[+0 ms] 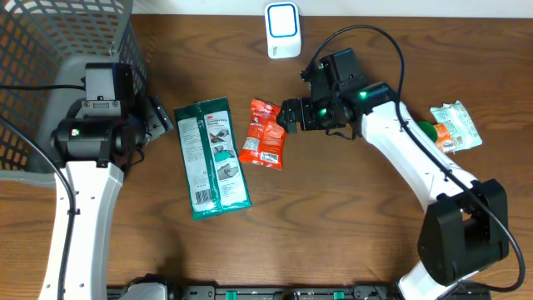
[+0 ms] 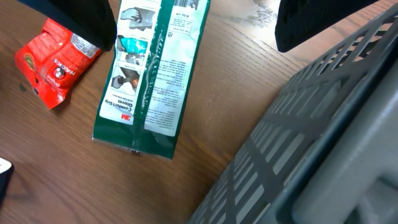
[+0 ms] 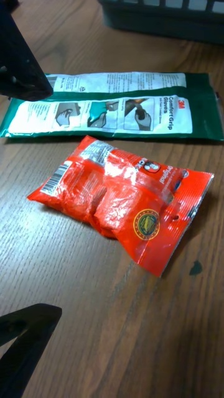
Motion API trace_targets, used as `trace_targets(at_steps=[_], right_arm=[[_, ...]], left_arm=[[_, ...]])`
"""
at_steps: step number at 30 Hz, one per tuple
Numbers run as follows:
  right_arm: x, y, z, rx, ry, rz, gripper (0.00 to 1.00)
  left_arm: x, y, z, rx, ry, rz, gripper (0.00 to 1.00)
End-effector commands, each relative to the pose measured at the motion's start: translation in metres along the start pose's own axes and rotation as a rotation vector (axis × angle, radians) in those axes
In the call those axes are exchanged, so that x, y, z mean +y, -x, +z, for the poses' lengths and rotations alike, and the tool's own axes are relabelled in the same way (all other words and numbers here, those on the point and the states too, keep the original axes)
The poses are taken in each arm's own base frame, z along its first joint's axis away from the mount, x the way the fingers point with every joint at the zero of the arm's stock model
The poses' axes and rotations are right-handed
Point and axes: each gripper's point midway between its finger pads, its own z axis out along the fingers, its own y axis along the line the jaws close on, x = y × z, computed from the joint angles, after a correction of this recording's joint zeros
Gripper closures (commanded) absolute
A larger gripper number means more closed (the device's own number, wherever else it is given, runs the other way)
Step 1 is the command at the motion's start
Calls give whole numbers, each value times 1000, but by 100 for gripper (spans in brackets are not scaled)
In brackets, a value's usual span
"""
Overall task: Scan the item barcode
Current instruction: 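Move both grippers to the red snack bag and grasp it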
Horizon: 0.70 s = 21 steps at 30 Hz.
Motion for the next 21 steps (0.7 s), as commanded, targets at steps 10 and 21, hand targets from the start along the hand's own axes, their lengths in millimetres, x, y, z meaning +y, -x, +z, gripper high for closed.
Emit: trace_targets(at_steps=[10, 21], right_arm=[[-26, 2, -11, 14, 0, 14, 1], [-38, -12, -11, 61, 149, 58, 15]], left_arm=[[-67, -25, 5, 127, -292, 61, 81], [-148, -117, 106, 381, -275, 398, 92]])
